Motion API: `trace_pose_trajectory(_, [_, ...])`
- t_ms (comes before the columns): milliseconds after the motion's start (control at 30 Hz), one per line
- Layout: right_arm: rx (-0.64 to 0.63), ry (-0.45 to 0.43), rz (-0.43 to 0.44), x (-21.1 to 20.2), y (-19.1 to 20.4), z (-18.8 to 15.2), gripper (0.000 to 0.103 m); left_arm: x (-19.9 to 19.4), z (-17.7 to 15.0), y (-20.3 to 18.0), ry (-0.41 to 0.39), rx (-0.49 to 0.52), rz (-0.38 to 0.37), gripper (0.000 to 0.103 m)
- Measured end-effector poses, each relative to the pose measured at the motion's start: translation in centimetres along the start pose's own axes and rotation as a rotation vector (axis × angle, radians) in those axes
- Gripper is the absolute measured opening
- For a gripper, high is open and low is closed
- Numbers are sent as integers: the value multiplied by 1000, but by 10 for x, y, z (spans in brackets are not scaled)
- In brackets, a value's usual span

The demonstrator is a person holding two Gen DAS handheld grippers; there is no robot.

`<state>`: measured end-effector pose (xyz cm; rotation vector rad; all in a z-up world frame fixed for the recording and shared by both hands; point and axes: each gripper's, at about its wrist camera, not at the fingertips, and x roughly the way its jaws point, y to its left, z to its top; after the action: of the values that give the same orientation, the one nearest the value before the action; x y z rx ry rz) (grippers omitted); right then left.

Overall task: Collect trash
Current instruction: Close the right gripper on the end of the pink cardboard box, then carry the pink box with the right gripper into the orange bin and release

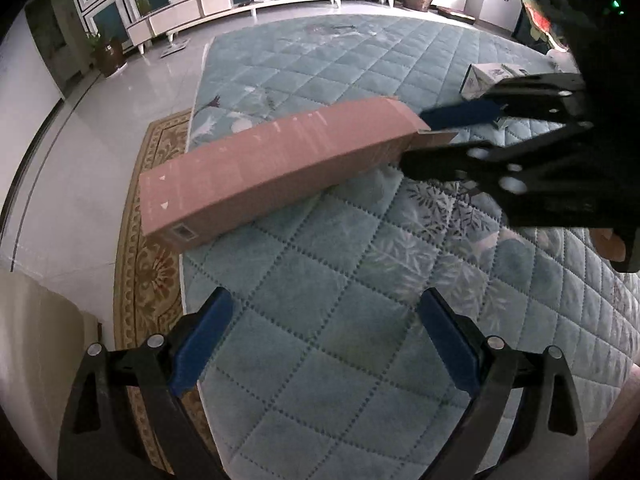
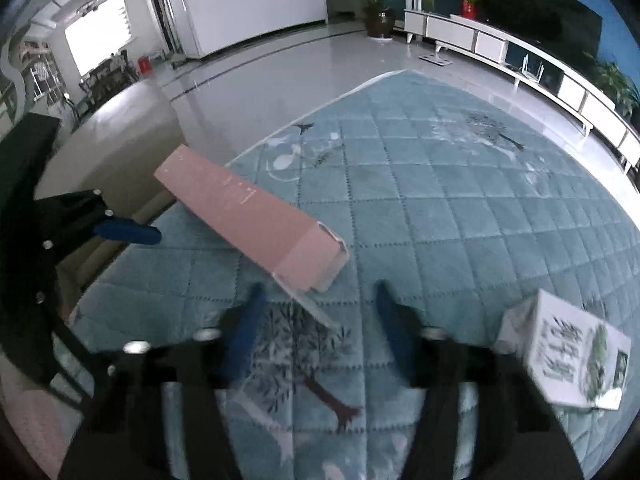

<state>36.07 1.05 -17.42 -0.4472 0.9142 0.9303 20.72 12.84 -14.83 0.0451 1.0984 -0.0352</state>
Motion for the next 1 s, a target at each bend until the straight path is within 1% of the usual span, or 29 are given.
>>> trace_pose_trajectory(33, [-4, 5, 7, 3, 1, 1, 25, 0, 0, 0, -3, 1, -5, 93])
trace_pose_trajectory(67, [-8, 6, 8, 5, 3, 1, 20, -1, 0, 0, -5, -2, -11, 93])
trace_pose_trajectory(300, [46, -30, 52, -14, 8, -7, 11, -6, 1, 5, -21, -23, -35, 93])
trace_pose_trajectory(333, [42, -32, 62, -20, 13, -9, 2, -11, -1, 5, -28, -26, -35, 93])
trace_pose_trajectory(367, [34, -37, 56, -24, 18, -11, 1, -14, -1, 5, -32, -30, -36, 93])
trace_pose_trajectory(500, [6, -53, 44, -52, 44, -22, 1, -33, -10, 6, -54, -49, -42, 93])
trace_pose_trajectory(633, [3, -71, 58, -83, 72, -37, 1, -63, -32, 6, -78, -67, -44, 93])
trace_pose_trajectory(667, [-8, -70, 67, -93, 86, -43, 1, -69, -36, 6, -83, -67, -44, 93])
trace_pose_trajectory(767, [-41, -82, 71, -112, 117, -55, 1, -93, -60, 6, -94, -69, -38, 93])
trace_pose_trajectory(833, [-45, -75, 106, -122, 141, -64, 1, -106, -80, 6, -91, -72, -32, 93])
trace_pose_trajectory(1000, [-98, -63, 125, -137, 201, -79, 1, -134, -129, 13, -88, -103, -10, 93])
